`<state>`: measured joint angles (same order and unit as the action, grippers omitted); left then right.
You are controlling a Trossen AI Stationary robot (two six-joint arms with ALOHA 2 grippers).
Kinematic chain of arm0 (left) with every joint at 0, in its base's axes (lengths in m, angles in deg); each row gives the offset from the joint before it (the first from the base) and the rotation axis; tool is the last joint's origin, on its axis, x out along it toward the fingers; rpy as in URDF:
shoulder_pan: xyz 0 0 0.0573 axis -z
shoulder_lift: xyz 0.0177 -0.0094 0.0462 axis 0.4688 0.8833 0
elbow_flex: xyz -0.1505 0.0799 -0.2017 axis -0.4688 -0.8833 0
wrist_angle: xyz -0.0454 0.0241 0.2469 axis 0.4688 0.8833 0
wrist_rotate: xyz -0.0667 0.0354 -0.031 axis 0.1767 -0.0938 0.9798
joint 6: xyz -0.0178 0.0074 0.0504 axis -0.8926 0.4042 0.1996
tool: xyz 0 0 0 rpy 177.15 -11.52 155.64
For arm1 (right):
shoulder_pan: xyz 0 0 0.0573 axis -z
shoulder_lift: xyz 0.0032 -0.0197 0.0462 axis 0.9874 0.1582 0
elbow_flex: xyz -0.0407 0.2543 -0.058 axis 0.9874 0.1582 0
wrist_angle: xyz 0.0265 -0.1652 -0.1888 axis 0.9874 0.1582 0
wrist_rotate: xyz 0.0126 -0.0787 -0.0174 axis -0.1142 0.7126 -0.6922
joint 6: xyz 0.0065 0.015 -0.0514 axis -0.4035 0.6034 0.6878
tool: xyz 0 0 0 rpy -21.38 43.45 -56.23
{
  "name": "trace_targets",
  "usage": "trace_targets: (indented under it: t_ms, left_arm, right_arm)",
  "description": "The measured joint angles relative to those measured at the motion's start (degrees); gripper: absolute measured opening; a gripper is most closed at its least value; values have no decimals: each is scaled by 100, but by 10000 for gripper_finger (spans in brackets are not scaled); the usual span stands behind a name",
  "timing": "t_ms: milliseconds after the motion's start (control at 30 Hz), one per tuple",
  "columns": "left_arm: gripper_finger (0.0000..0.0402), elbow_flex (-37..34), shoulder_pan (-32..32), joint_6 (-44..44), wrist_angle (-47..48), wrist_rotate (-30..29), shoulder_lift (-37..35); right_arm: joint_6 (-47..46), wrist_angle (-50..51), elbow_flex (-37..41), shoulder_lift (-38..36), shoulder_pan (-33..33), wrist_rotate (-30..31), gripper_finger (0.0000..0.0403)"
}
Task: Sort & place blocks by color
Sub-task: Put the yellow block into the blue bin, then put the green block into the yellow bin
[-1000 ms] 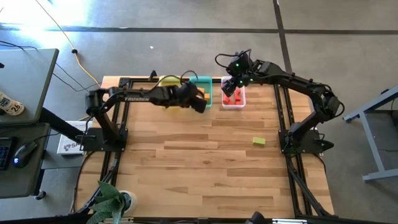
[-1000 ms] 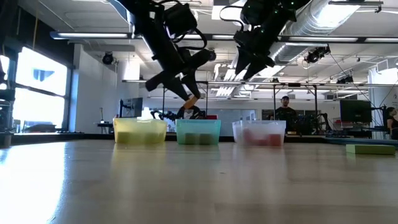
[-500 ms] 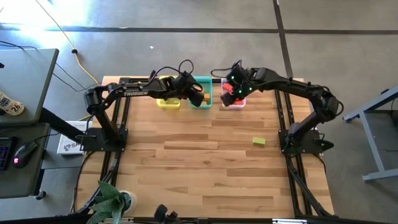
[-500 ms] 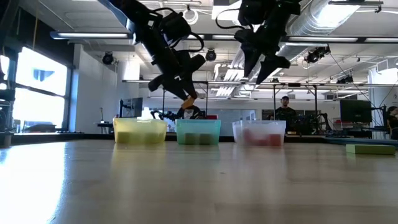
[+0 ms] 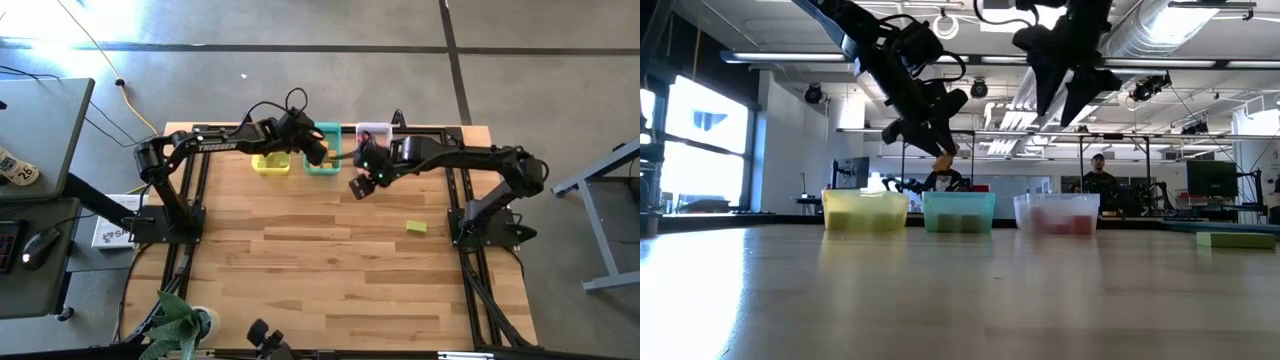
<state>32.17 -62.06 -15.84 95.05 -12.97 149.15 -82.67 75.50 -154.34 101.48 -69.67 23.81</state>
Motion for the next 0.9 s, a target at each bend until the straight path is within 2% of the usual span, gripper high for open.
trace_targets:
  t_ms: [200, 500, 633, 900]
  left_arm:
    - [151, 0, -2, 358, -41, 220, 0]
    - [181, 0, 0, 362, -72, 337, 0]
    - [187, 0, 0, 362, -76, 337, 0]
    - [188, 0, 4, 331, -116, 350, 0]
  right_arm:
    - [-675, 350, 0, 0, -496, 104, 227]
    - [-1527, 1027, 0, 0, -1200, 289, 227]
    - [-1504, 1427, 0, 2, -1455, 311, 227]
    - [-933, 2146, 231, -1, -1760, 779, 227]
